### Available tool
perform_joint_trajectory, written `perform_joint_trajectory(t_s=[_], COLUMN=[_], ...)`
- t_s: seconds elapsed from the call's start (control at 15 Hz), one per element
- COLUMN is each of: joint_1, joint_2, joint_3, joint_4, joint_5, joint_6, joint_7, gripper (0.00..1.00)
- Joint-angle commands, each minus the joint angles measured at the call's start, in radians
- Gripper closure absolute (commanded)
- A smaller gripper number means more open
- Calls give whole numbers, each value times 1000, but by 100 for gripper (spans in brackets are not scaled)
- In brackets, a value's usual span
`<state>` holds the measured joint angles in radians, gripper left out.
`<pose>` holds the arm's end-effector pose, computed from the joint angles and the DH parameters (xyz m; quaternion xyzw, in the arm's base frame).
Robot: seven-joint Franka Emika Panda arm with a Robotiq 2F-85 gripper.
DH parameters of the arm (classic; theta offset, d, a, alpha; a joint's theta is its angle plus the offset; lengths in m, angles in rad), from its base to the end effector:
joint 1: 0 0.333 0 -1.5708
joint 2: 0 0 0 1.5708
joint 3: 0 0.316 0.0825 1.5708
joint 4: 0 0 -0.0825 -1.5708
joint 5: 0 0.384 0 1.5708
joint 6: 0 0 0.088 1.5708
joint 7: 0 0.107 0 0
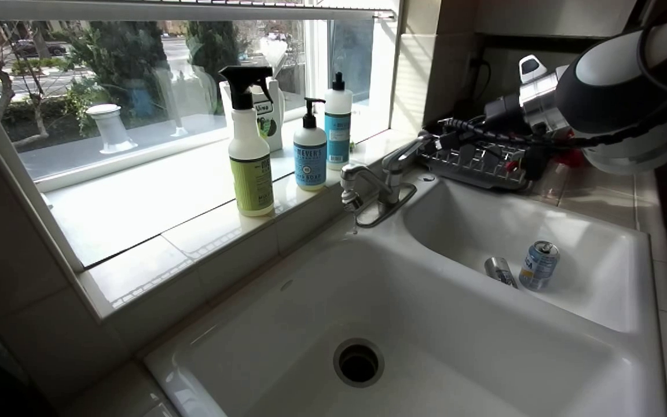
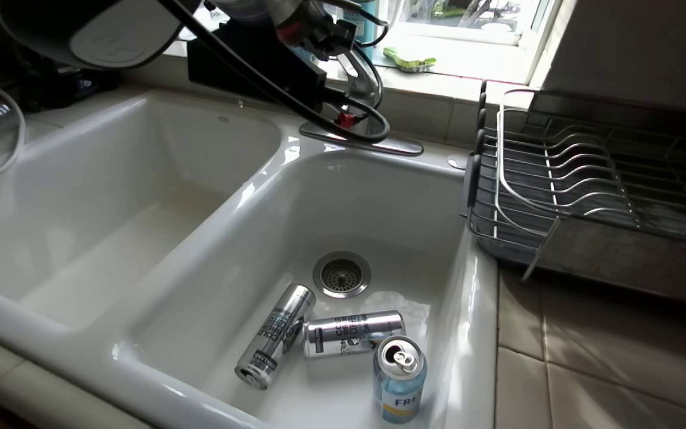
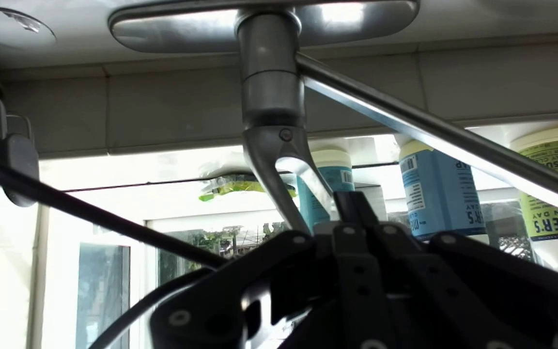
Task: Move the tap nozzle to the right
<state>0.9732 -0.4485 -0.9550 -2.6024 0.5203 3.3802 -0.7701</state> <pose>0.4621 -0.0676 0.4388 -0.8739 -0.0282 -0.4816 0.0599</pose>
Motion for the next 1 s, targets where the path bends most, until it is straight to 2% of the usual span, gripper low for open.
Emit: perform_joint_trajectory(t_s=[0.0, 0.47, 0.93], joint_1=[45, 34, -52], joint_2=[-34, -26, 20], joint_3=[-5, 4, 75], joint_4=[57, 60, 40], joint_5=[-34, -22, 35], joint_6=[41, 31, -20], joint_7=[-20, -40, -8], gripper=[100, 100, 100])
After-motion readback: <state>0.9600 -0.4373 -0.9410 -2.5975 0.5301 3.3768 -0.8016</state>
